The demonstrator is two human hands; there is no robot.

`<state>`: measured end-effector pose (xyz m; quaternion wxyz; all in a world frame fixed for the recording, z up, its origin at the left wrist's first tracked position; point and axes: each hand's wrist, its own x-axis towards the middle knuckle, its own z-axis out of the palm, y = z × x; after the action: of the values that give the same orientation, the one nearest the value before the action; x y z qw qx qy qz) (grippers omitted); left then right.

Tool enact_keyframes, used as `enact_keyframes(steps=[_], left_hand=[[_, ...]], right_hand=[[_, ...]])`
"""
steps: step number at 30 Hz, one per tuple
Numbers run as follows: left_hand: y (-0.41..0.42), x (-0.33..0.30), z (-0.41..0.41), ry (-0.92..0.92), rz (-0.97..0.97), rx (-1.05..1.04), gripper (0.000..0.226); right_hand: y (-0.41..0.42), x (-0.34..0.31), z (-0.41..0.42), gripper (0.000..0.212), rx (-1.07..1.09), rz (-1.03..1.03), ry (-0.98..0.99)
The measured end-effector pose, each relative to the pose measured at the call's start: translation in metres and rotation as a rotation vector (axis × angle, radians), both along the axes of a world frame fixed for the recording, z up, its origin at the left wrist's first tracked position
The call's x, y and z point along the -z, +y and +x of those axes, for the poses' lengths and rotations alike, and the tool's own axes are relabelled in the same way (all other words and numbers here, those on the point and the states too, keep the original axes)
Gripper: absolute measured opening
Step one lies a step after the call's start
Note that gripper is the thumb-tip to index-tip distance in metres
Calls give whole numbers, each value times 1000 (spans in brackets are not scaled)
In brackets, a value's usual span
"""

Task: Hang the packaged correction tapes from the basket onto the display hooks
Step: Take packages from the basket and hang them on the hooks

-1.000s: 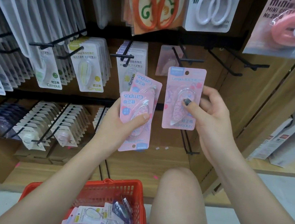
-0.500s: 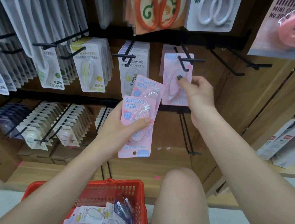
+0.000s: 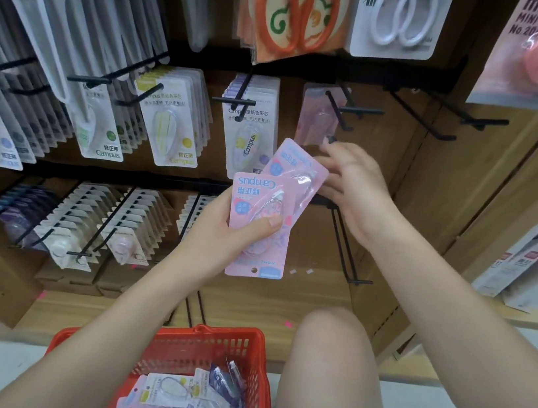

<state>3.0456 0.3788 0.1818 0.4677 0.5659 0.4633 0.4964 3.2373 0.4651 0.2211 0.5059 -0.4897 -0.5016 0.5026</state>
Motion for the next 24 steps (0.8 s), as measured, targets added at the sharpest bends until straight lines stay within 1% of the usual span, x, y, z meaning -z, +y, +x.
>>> enact_keyframes(steps=[1,2,4,6,8,11,14,16,19,20,21,22,24], left_hand=[[0,1,-1,22,2,4,43],[-1,2,-3,38,4,7,43],[-1,2,-6,50,6,9,43],[-1,4,-8,35,20,-16,51],[1,7,-8,-9,20,-82,57],[3,10,-6,-116,-12,-153,48],[3,11,-2,-194,-63,-140,41],[2,11,5,-234,-88,-92,35],[1,12,18,-299,-104,-79,43],[1,11,22,-322,-110,-89,47],[1,10,24,-342,-115,-103,52],[1,10,26,-357,-120,-119,56],[2,9,28,-358,-114,-159,58]], right_hand=[[-11,0,2,25,-120,5,65],[-19,0,4,25,-208,19,72],[-29,1,7,26,-286,43,14],[-33,4,9,31,-272,27,20],[-37,7,8,29,-216,-10,113],[-44,16,7,28,-82,-63,351],[-54,25,5,28,-30,-107,555],[-63,30,1,27,-22,-122,628],[-75,36,-6,30,-37,-141,693],[-78,40,-8,33,-71,-152,697],[-80,44,-10,37,-96,-163,662],[-83,48,-10,39,-99,-177,591],[-88,52,-8,36,-87,-206,450]])
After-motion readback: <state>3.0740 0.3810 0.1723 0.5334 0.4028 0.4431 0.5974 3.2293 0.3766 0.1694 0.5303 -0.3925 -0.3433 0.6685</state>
